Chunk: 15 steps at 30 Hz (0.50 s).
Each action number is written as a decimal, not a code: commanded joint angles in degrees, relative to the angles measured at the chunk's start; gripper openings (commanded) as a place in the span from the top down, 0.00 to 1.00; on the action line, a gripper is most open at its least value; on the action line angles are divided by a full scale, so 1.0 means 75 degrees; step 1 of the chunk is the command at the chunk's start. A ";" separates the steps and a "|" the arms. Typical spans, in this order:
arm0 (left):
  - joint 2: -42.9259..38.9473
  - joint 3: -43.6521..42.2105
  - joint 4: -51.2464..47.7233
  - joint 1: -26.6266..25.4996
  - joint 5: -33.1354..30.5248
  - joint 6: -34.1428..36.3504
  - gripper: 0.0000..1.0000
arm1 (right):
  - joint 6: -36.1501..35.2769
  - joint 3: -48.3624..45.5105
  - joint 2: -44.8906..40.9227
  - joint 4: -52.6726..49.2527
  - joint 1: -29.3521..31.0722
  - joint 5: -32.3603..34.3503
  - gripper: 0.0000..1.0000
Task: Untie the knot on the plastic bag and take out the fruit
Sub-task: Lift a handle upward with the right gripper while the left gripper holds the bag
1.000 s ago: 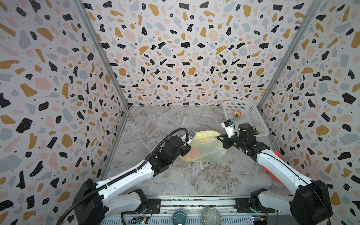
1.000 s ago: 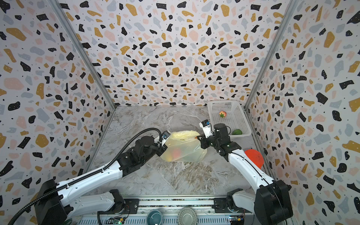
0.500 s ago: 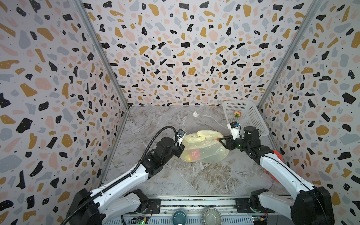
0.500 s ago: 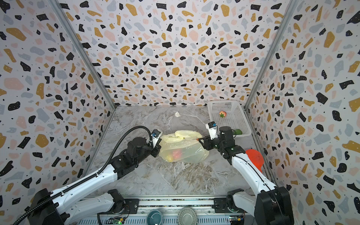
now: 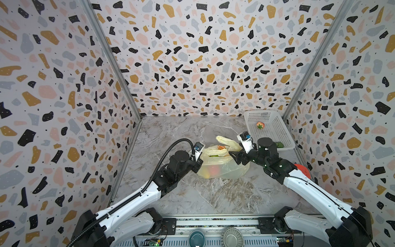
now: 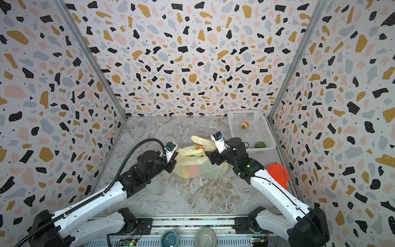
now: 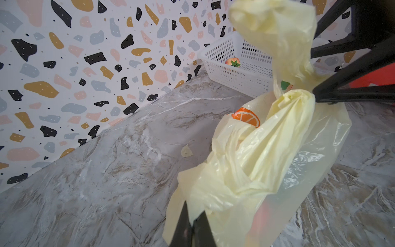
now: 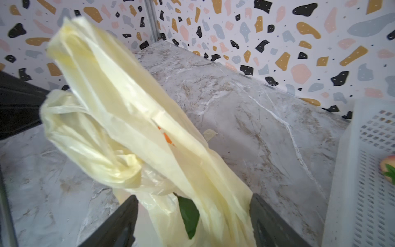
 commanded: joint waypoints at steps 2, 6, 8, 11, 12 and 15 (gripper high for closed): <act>-0.0224 -0.0030 0.0293 0.0027 0.0021 -0.0025 1.00 | -0.0054 0.0694 0.0490 0.0433 -0.0011 0.0895 0.18; -0.0318 -0.0155 0.0389 0.0026 -0.0122 -0.0162 1.00 | 0.0084 0.1155 0.0979 0.0102 -0.0125 0.1345 0.47; -0.0377 -0.0217 0.0391 0.0031 -0.0282 -0.0260 1.00 | 0.0277 0.1166 0.0898 -0.0023 -0.0268 0.1360 0.61; -0.0499 -0.0329 0.0414 0.0025 -0.0574 -0.0438 1.00 | 0.0572 0.1029 0.0603 -0.0312 -0.0465 0.1412 0.72; -0.0513 -0.0375 0.0414 0.0026 -0.0663 -0.0520 1.00 | 0.0698 0.0941 0.0476 -0.0432 -0.0539 0.1457 0.75; -0.0513 -0.0436 0.0341 0.0025 -0.0763 -0.0697 1.00 | 0.1157 0.0666 0.0060 -0.0660 -0.0834 0.1322 0.88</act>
